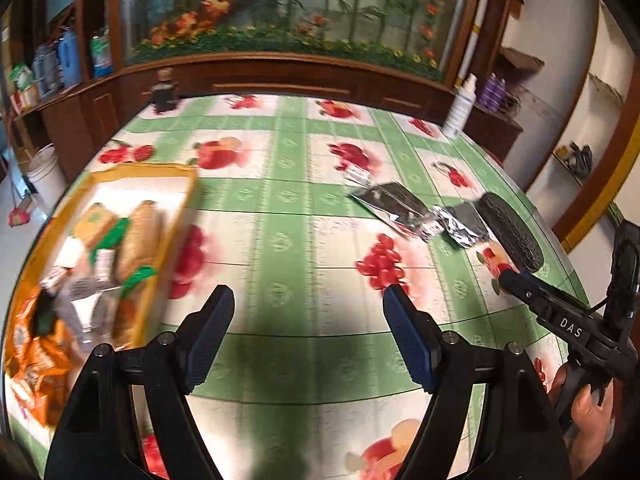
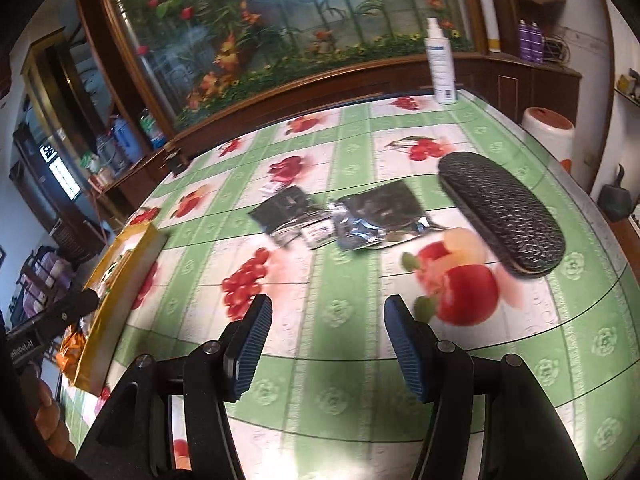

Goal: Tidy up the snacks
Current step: 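Move both tools back over the silver foil packets on the table, then grasp a silver foil packet with the right tool while the left tool grasps another silver packet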

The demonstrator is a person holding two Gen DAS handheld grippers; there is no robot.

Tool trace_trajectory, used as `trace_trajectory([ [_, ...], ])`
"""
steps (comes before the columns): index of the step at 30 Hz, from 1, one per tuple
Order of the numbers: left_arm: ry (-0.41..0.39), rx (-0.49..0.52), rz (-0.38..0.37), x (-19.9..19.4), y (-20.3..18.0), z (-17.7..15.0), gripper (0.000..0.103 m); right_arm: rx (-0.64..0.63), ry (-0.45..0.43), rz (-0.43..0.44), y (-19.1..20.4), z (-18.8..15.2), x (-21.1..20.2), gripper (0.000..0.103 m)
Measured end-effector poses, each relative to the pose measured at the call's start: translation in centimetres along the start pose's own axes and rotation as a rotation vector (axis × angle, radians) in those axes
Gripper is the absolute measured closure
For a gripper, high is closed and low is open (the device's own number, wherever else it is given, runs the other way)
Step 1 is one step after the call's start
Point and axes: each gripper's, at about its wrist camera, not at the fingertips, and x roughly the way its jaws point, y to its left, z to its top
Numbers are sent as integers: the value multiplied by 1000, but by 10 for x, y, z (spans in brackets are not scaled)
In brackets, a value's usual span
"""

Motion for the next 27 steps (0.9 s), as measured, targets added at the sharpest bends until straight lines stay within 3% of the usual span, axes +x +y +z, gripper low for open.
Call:
trace_trajectory([
  [6, 32, 48, -15, 33, -31, 15, 26, 51, 11, -9, -20, 11, 17, 42],
  [19, 37, 56, -20, 52, -40, 28, 26, 32, 26, 2, -11, 21, 33, 42],
  [21, 39, 56, -15, 56, -39, 30, 26, 34, 26, -4, -12, 22, 35, 35],
  [27, 50, 88, -5, 77, -43, 38, 26, 21, 29, -41, -15, 29, 44, 33],
])
